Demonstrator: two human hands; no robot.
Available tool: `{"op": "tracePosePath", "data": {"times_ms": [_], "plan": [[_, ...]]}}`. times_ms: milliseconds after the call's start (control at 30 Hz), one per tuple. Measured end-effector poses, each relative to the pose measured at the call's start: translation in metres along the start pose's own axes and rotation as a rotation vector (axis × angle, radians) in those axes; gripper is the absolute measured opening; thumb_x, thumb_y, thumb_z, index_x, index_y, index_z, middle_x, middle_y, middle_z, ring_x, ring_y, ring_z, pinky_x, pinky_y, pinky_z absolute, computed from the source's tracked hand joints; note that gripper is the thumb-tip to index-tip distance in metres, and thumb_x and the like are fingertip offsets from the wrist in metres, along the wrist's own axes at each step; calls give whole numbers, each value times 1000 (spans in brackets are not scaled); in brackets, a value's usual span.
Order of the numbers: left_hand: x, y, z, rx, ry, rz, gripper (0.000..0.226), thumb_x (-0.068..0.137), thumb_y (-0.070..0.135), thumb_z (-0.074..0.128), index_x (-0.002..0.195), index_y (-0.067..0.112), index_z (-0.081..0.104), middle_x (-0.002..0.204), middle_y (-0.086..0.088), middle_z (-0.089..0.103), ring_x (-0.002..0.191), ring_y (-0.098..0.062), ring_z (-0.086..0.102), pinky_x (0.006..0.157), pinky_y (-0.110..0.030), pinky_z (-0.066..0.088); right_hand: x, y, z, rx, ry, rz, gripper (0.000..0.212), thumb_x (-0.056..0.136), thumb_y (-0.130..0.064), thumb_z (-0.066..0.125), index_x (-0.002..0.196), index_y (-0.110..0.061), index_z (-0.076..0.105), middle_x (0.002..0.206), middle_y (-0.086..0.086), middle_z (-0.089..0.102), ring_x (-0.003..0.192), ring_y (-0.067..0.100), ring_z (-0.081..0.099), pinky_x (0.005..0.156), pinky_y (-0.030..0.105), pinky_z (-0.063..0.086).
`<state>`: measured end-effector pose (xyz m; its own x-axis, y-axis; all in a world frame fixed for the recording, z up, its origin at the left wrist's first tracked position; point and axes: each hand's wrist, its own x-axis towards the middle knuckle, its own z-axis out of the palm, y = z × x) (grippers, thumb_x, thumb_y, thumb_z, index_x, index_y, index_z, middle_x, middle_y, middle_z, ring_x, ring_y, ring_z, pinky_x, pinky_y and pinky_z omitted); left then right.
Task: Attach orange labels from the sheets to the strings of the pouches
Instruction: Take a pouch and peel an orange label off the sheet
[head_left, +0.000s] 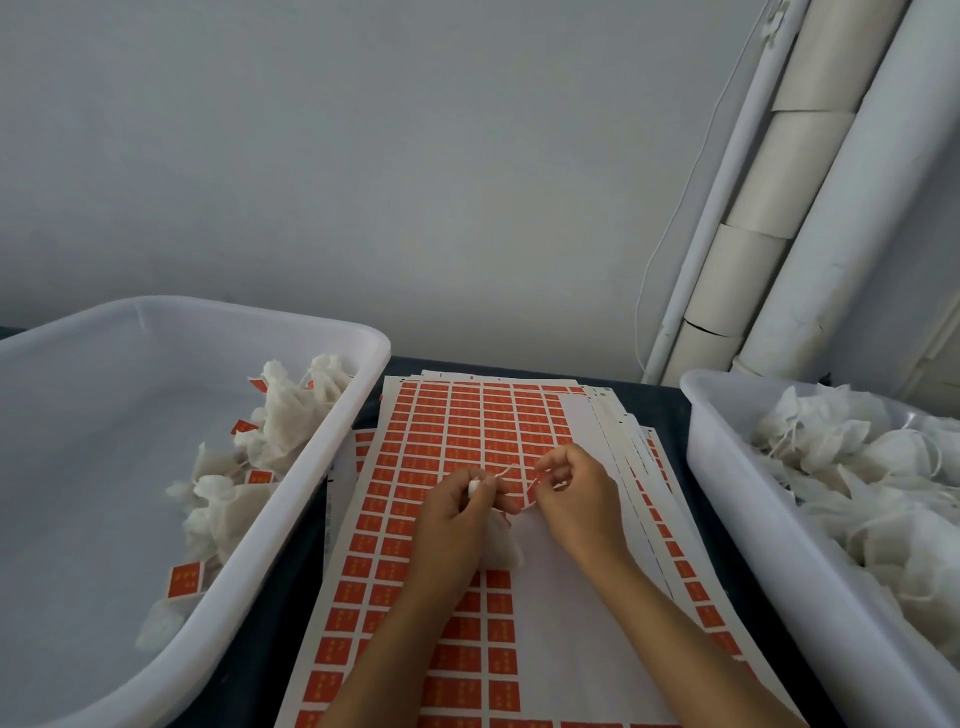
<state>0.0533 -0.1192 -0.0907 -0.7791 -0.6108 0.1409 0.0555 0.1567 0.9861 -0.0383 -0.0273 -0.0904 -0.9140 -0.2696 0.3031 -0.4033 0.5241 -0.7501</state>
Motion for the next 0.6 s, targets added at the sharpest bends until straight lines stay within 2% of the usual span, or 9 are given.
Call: {"op": "tracePosePath", "data": {"times_ms": [100,233,333,433,533,600], "plan": [[1,1,-1,-41,4,14,23,97,20,49,83,18,66,74,11,69,69,5,63,54,-4,44,-2,-2,1,14,-12,15,14,86,-23,65,94,-24,53,100,-6,63,75,2,53,60,2,37],[0,4,-3,-98,-4,45,23,94,17,55,75,20,69,71,13,69,70,0,64,55,-7,46,-4,-5,1,63,-15,-29,22,79,-21,73,93,-24,55,88,-13,57,68,-1,54,60,2,37],[0,4,-4,-114,13,56,20,91,17,59,75,23,70,72,15,69,72,1,63,56,-6,46,-9,-7,1,178,73,-60,20,80,-13,71,92,-23,58,85,-13,60,71,-4,57,63,3,43],[0,3,-4,-135,33,8,13,89,20,62,79,22,71,75,17,69,74,2,62,54,-6,45,-14,-11,-5,327,222,-73,18,83,-15,68,94,-27,60,84,-19,61,77,-1,61,67,9,51],[1,2,-5,-153,48,-30,12,89,20,63,79,21,70,74,12,69,74,-5,64,57,-9,47,-14,-15,-16,474,282,1,19,84,-22,67,97,-34,61,87,-25,60,80,-4,61,59,3,45],[1,2,-5,-150,45,-40,12,89,20,63,78,20,69,72,10,69,72,-7,65,61,-14,50,-16,-15,-22,539,290,63,14,82,-25,69,88,-36,63,87,-27,61,80,-2,62,57,3,43]]}}
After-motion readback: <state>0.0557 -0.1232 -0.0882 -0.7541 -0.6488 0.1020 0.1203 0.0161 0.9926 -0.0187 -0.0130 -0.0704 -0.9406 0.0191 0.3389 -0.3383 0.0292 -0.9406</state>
